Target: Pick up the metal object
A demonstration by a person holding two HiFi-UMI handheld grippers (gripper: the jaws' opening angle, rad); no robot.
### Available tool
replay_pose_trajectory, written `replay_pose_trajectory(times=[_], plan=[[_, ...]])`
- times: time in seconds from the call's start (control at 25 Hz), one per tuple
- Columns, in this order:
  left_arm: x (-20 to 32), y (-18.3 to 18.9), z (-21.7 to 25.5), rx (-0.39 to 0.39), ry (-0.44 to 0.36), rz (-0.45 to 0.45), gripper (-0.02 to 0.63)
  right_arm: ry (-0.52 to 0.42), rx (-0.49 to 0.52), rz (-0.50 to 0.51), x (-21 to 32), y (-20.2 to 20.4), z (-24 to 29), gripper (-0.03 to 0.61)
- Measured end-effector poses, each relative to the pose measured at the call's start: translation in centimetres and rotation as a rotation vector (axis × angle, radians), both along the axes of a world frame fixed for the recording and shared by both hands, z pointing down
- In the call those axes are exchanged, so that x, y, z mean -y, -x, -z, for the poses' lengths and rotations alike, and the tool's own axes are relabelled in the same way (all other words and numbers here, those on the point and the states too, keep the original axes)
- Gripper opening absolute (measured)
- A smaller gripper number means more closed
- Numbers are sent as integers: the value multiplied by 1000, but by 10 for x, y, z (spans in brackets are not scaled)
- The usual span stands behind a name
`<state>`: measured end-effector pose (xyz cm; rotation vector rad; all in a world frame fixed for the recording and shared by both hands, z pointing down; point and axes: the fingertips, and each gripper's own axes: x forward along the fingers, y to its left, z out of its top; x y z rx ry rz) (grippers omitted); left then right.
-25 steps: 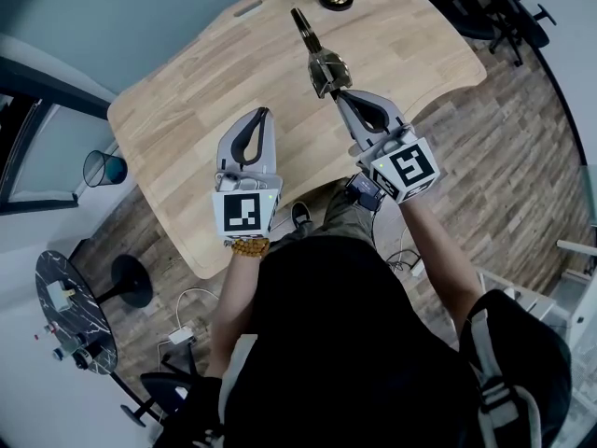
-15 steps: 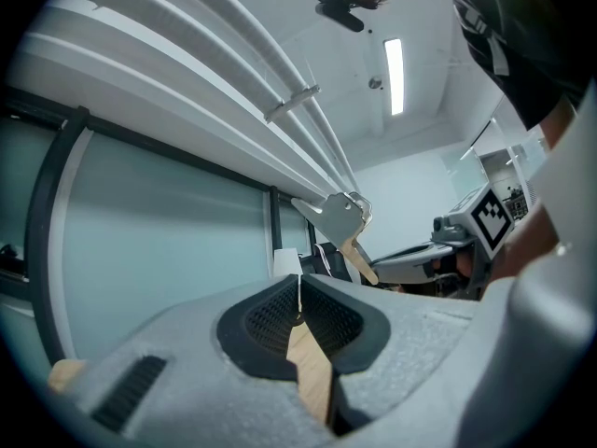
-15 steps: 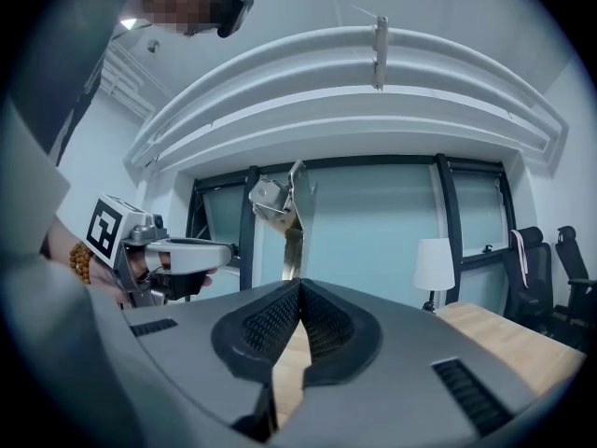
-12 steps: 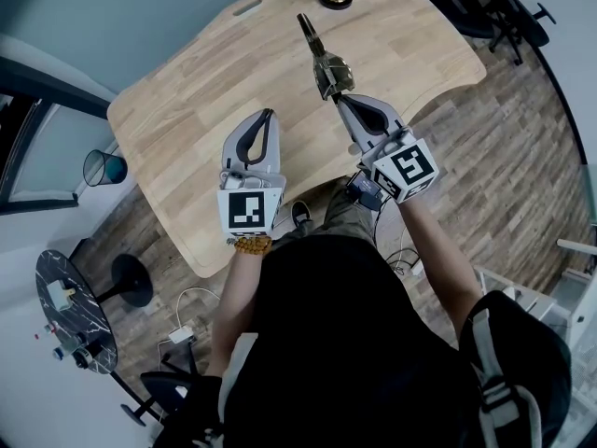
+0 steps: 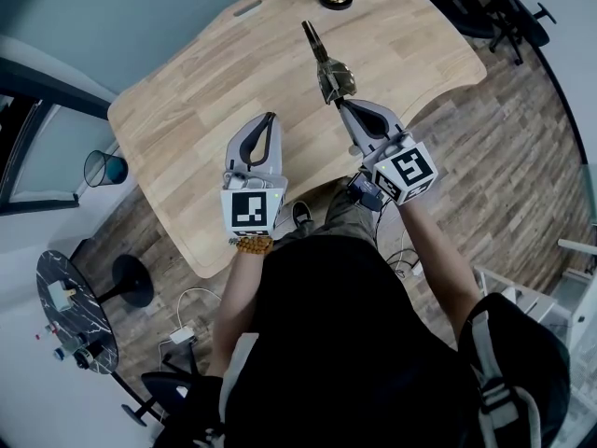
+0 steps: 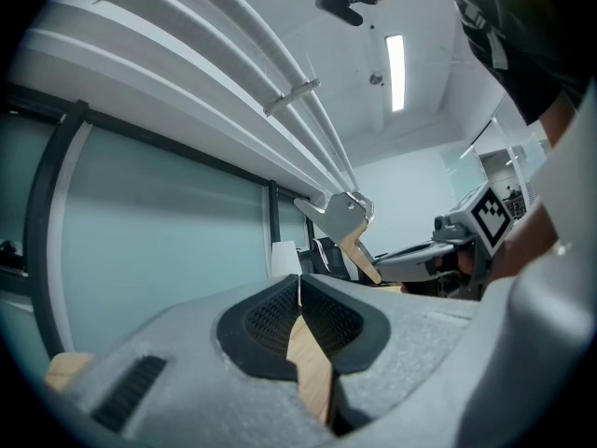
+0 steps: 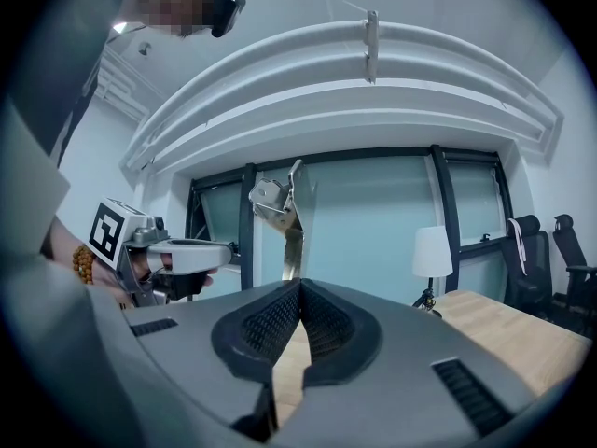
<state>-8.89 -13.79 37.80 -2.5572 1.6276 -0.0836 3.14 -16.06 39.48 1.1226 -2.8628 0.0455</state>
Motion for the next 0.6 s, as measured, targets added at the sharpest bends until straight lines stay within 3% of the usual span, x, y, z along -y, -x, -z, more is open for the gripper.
replay_pose_trajectory(times=[0.6], plan=[[1,-3,-17,-9,34,-16,23,35,-17,5,2,0,-18,2]])
